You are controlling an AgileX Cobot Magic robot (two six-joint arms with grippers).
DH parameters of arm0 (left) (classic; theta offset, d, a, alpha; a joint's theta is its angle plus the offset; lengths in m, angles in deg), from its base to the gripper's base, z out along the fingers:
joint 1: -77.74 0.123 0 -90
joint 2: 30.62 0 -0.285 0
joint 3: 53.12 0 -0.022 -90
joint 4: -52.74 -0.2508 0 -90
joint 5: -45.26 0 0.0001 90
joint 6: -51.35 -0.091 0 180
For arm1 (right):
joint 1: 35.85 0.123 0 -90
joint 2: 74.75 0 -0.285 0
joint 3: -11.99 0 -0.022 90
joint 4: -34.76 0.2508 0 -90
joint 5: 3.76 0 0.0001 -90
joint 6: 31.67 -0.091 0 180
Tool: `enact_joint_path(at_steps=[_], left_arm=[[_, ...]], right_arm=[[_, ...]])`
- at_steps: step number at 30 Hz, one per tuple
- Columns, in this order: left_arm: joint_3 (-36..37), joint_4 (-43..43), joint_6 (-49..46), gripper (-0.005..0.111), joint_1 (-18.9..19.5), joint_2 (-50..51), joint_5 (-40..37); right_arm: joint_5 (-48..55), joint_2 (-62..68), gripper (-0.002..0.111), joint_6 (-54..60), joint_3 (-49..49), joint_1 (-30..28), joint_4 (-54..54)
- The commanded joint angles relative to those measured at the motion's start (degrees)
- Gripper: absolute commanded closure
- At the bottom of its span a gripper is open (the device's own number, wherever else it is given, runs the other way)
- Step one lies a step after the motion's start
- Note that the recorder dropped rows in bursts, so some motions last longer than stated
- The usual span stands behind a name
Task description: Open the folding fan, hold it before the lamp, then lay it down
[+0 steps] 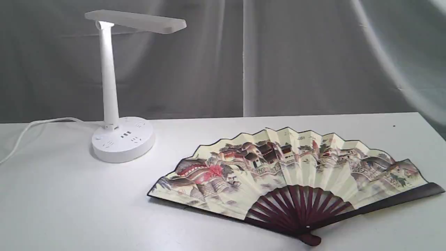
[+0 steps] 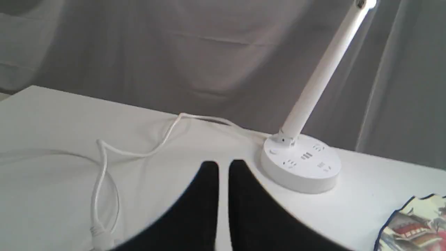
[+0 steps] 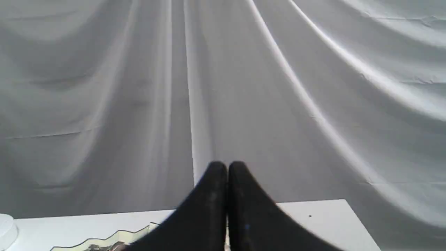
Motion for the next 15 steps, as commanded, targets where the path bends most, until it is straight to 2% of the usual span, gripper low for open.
enact_joint_path(at_steps=[1, 5, 8, 15], left_arm=[[1.2, 0.0, 0.4, 0.101, -0.4, -3.9, 0.5], [3.3, 0.0, -0.1, 0.101, -0.4, -6.8, -0.1], [6.1, -0.1, 0.1, 0.101, -0.4, -7.0, -0.3], [9.9, -0.1, 2.2, 0.101, -0.4, -7.1, -0.2]], right_arm=[[8.5, -6.6, 0.108, -0.5, 1.1, -0.2, 2.1], [12.2, -6.6, 0.108, 1.7, 3.9, -0.1, -1.0], [5.9, -6.6, 0.108, 1.6, 8.0, -0.1, -1.6], [5.4, -6.6, 0.108, 1.6, 12.9, -0.1, 1.3]])
